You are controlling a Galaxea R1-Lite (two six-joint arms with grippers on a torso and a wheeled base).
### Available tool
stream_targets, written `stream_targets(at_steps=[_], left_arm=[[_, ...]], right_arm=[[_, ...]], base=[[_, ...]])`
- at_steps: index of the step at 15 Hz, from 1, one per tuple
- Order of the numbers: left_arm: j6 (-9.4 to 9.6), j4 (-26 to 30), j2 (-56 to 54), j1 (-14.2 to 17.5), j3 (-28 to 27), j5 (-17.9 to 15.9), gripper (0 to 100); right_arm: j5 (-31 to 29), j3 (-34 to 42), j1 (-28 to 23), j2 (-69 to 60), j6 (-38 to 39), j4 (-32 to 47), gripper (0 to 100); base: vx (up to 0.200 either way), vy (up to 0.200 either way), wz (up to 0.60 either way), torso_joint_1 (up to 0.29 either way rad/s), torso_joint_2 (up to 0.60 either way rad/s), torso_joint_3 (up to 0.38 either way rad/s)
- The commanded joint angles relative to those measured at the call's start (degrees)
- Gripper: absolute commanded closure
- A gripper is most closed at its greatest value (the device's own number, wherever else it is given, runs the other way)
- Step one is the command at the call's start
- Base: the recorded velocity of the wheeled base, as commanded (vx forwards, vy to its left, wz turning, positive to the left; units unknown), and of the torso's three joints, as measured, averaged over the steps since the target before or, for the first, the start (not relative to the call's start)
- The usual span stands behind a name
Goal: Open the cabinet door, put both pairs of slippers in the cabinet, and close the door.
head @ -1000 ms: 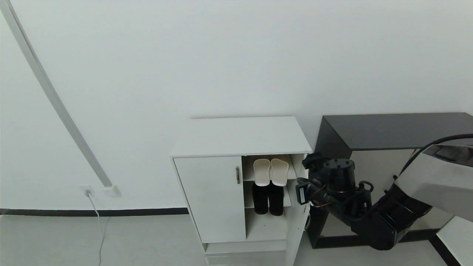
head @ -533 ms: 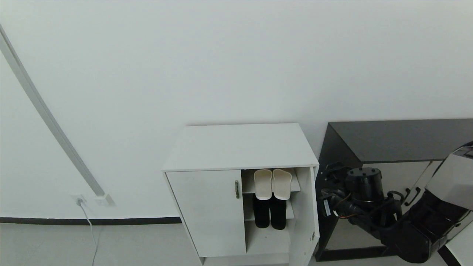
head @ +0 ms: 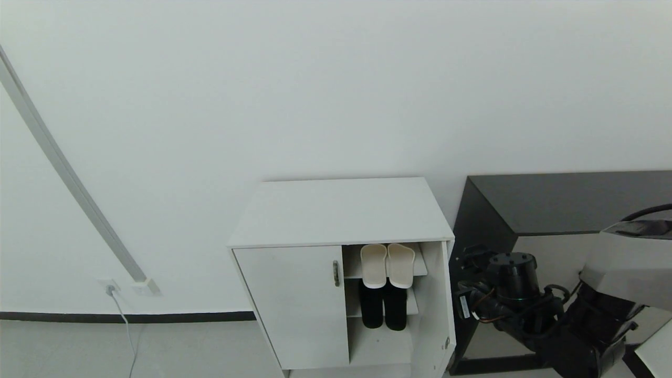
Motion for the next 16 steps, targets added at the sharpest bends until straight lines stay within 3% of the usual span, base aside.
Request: stream_targets(at_steps=[1,16], left_arm=[[-0.01,0.0,-0.01,0.05,0.02,0.01,100],[-0.01,0.0,-0.01,0.05,0.02,0.01,100]], right_arm=[[0.0,-1.25,0.07,3.73,-0.06,-0.04,100],[0.0,-17.15,2.26,13.05,-0.06,0.13,100]], base=[[0.0,0.0,0.0,0.0,0.0,0.0],[0.0,0.0,0.0,0.0,0.0,0.0]])
